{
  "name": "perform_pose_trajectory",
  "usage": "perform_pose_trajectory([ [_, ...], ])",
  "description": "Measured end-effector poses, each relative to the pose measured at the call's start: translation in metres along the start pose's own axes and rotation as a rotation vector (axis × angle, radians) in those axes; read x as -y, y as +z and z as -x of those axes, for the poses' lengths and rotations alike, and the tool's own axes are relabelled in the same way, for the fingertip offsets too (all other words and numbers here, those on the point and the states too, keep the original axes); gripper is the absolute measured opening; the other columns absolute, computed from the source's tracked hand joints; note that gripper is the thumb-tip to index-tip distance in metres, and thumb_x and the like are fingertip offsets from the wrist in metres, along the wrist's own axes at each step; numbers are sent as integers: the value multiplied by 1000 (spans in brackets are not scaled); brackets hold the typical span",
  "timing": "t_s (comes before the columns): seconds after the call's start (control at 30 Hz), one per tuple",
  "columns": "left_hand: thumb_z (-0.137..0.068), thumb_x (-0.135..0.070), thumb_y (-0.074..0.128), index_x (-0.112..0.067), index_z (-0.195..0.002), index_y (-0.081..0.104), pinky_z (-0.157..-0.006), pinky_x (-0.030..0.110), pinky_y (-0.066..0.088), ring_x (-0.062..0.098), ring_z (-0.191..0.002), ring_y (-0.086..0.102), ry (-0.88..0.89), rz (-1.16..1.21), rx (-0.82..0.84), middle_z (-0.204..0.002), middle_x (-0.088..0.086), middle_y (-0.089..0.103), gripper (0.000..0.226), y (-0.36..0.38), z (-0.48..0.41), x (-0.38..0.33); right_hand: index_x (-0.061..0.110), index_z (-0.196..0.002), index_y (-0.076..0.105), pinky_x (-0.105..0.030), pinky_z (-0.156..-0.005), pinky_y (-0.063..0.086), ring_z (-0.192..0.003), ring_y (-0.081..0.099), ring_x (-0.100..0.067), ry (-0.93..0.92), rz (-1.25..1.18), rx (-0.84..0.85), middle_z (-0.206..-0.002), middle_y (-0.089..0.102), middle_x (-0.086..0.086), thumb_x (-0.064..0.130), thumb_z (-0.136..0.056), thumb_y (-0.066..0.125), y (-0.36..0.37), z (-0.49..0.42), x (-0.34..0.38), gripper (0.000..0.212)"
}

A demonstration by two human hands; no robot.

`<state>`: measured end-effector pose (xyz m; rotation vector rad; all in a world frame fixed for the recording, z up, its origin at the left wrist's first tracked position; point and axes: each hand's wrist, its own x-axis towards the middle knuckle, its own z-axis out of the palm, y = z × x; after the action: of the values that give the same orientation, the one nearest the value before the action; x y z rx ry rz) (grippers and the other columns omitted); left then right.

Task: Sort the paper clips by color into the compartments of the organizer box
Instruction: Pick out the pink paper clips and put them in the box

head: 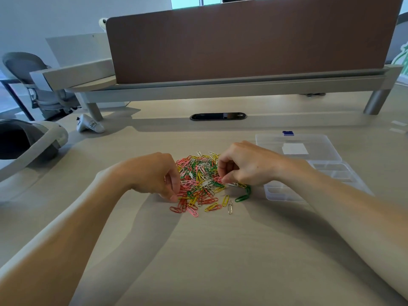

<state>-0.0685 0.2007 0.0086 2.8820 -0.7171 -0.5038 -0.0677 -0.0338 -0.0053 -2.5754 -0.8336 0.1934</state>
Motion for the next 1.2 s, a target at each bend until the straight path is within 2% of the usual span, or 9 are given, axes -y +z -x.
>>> perform_pose_trajectory([
  [0.2, -76, -28, 79, -32, -69, 70, -57, 8, 40, -9, -60, 56, -23, -14, -62, -62, -18, 65, 11, 3, 2, 1, 23, -79, 68, -30, -69, 54, -71, 62, -6, -9, -2, 9, -78, 69, 4, 17, -85, 73, 0, 1, 1, 9],
  [0.4, -76, -22, 79, -28, -78, 72, -59, 8, 42, -5, -61, 60, -27, 41, -94, -67, -13, 70, 9, 6, 2, 5, 24, -79, 68, -30, -68, 53, -71, 62, -8, -6, -15, 0, -76, 68, 5, 17, -85, 73, -2, 2, 0, 11],
  [0.6, -77, -25, 78, -30, -77, 73, -65, 15, 46, -7, -63, 58, -23, 49, -94, -66, -18, 67, 7, 7, 2, 3, 22, -80, 68, -31, -70, 54, -73, 62, -9, -10, -18, 8, -79, 69, 4, 16, -85, 73, 0, 1, -1, 9],
  [0.77, -80, -28, 75, -28, -79, 73, -73, 24, 51, 0, -71, 62, -7, 25, -44, -75, -13, 70, 2, 6, 6, 8, 23, -79, 68, -29, -68, 53, -70, 61, -6, -7, -24, 7, -77, 68, 5, 16, -85, 73, -1, 2, -1, 10],
  [0.83, -81, -28, 74, -27, -78, 72, -74, 26, 52, 3, -71, 62, 16, 46, -75, -75, -11, 70, 4, 5, 8, 11, 22, -79, 68, -28, -68, 52, -70, 61, -7, -6, -24, 6, -77, 68, 5, 16, -85, 73, -2, 3, -1, 9],
  [0.93, -79, -27, 76, -24, -78, 73, -68, 17, 49, 3, -71, 63, 124, 179, -122, -73, -13, 70, 4, 6, 13, 6, 23, -78, 68, -27, -67, 52, -69, 60, -6, -2, -27, 3, -76, 68, 5, 16, -85, 73, -3, 3, -1, 11],
  [1.0, -79, -20, 76, -20, -81, 74, -68, 14, 49, 4, -72, 66, 204, 280, -57, -75, -12, 72, 3, 9, 16, -5, 23, -78, 67, -27, -67, 52, -70, 60, -6, -4, -26, 5, -76, 67, 5, 16, -85, 72, -4, 4, 0, 11],
  [1.2, -78, -19, 78, -24, -91, 76, -66, 10, 47, 1, -70, 66, 239, 262, 31, -77, -13, 72, 14, 17, 13, -17, 21, -82, 69, -28, -69, 54, -73, 62, -8, -7, -31, 5, -78, 68, 5, 16, -85, 72, -5, 5, 0, 7],
])
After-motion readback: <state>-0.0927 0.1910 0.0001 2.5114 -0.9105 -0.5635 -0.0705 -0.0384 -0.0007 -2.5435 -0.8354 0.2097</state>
